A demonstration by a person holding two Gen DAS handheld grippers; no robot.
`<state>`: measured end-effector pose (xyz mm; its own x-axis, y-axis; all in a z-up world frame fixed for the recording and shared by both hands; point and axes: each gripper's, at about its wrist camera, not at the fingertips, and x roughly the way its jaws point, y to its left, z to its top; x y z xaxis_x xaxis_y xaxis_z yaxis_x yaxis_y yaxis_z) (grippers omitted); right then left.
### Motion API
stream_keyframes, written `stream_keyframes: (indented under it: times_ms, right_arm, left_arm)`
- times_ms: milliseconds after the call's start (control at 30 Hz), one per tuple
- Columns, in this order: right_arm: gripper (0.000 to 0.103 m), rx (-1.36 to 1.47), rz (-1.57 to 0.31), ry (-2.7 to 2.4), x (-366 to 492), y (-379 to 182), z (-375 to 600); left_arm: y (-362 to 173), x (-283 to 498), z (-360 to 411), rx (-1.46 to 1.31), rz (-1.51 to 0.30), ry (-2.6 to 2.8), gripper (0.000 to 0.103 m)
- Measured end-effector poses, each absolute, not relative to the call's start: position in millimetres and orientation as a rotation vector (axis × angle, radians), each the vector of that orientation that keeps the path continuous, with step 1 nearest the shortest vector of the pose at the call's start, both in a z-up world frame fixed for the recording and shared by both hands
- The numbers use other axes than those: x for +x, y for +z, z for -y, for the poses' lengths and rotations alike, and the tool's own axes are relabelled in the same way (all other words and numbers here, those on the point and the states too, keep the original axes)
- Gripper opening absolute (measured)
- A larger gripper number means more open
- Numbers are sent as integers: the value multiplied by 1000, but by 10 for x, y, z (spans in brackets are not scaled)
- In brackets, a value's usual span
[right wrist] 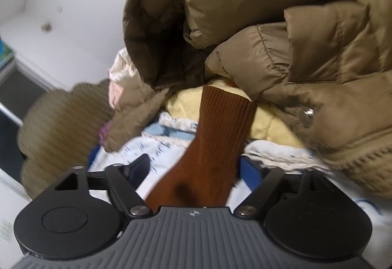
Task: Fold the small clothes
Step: 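Grasp the sweater's sleeve cuff with the right gripper and lift it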
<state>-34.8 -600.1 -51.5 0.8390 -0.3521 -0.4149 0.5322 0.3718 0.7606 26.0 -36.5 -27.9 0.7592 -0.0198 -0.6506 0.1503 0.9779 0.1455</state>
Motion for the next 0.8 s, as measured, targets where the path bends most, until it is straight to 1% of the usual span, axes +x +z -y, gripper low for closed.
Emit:
stream_keyframes:
  times_ms: [33, 67, 100, 133, 233, 467, 633, 800]
  right_arm:
    - [52, 1063, -184, -576, -329, -528, 6025]
    - [43, 1067, -188, -592, -302, -531, 6044]
    - [26, 1063, -199, -605, -284, -522, 6049]
    - [17, 1049, -210, -621, -260, -508, 6045]
    - [15, 974, -194, -660, -258, -402, 5973]
    - [13, 675, -150, -813, -423, 138, 5632]
    - [13, 348, -174, -674, -204, 410, 4847]
    - [13, 203, -257, -484, 98, 363, 4095]
  left_arm:
    - [-278, 257, 359, 192, -705, -93, 102]
    - [-279, 253, 354, 190, -705, -94, 102]
    - [-278, 249, 346, 188, -705, -94, 102]
    - [-276, 249, 337, 184, -705, -94, 102]
    - [-265, 247, 305, 175, -707, -92, 102]
    - [-202, 249, 153, 127, -705, -80, 102]
    - [-186, 268, 80, 111, -701, -67, 102]
    - [-179, 287, -4, 94, -697, -54, 102]
